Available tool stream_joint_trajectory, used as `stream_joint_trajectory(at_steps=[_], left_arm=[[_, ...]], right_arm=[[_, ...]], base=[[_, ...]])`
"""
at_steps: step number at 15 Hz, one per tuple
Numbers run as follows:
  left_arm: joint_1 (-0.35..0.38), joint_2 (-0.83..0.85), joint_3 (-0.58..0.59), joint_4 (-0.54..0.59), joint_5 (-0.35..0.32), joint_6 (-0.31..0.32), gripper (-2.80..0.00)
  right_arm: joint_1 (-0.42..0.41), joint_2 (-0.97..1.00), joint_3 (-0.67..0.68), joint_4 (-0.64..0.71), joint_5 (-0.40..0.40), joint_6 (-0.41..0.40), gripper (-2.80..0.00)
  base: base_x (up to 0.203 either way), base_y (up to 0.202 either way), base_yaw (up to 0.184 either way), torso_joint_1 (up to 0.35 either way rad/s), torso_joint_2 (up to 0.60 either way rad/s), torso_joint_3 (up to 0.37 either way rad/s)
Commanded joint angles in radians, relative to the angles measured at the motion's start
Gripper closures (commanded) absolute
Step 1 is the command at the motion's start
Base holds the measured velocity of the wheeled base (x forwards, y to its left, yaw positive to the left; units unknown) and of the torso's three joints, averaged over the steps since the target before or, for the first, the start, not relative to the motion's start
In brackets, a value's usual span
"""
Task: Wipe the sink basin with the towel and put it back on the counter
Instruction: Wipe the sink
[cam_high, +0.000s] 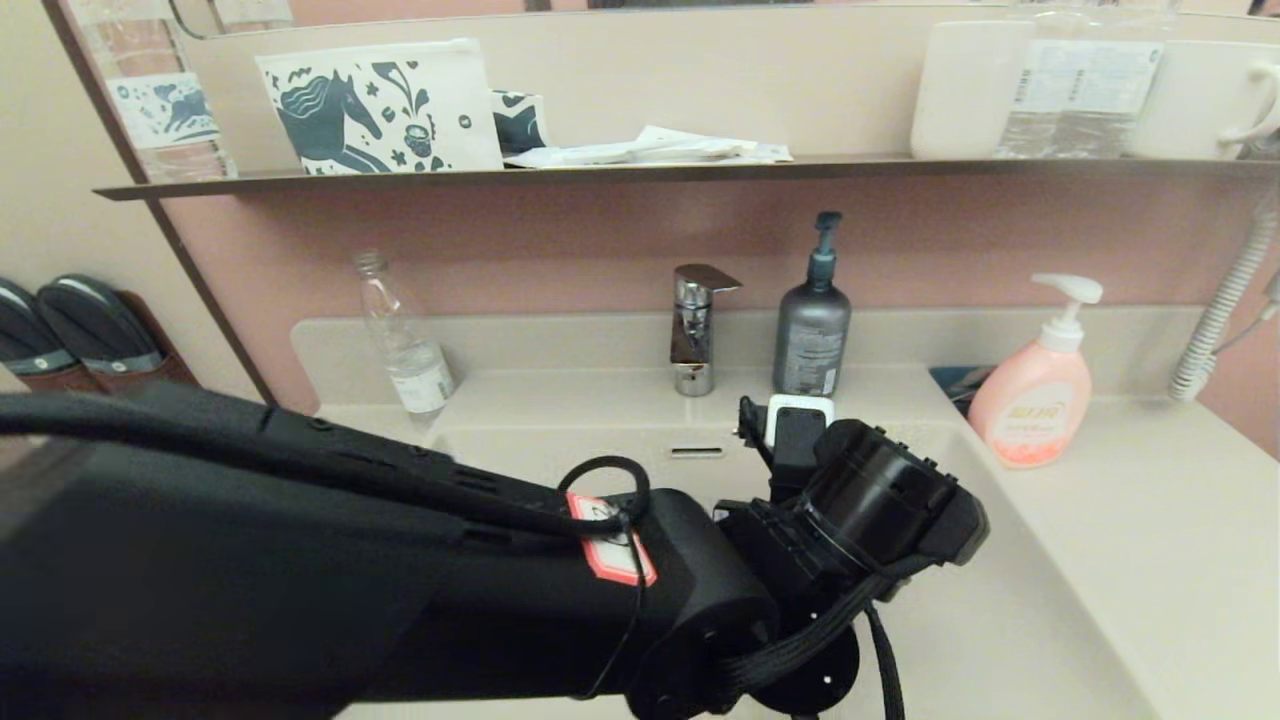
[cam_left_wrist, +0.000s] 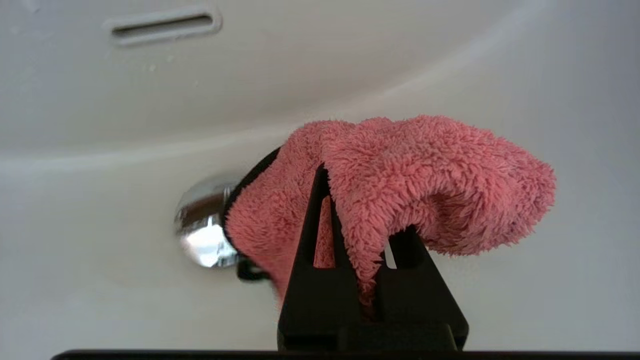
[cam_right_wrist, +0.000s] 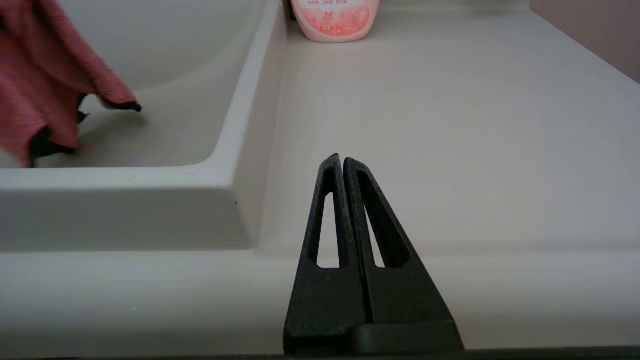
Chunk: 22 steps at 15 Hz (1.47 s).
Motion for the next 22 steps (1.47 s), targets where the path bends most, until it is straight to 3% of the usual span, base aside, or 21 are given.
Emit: stream_joint_trajectory(at_steps=[1, 9, 15, 22], left_arm=[[0.042, 0.089, -0.065, -0.012, 0.005, 0.006, 0.00], [0.143, 0.150, -0.092, -0.240, 0.029, 0.157, 0.00], [0.146, 0.153, -0.047, -0.333, 0.081, 0.160, 0.00], [0.151, 0.159, -0.059, -0.342, 0.085, 0.184, 0.00]], right_arm=[[0.000, 0.001, 0.000, 0.000, 0.000, -0.001, 0.00], [0.000, 0.002, 0.000, 0.000, 0.000, 0.000, 0.00], [0.000, 0.001, 0.000, 0.000, 0.000, -0.001, 0.00], [0.000, 0.002, 0.000, 0.000, 0.000, -0.001, 0.00]], base=[[0.000, 0.000, 0.000, 0.000, 0.00, 0.000], [0.000, 0.000, 0.000, 0.000, 0.00, 0.000], [0.000, 0.000, 0.000, 0.000, 0.00, 0.000], [0.000, 0.000, 0.000, 0.000, 0.00, 0.000]])
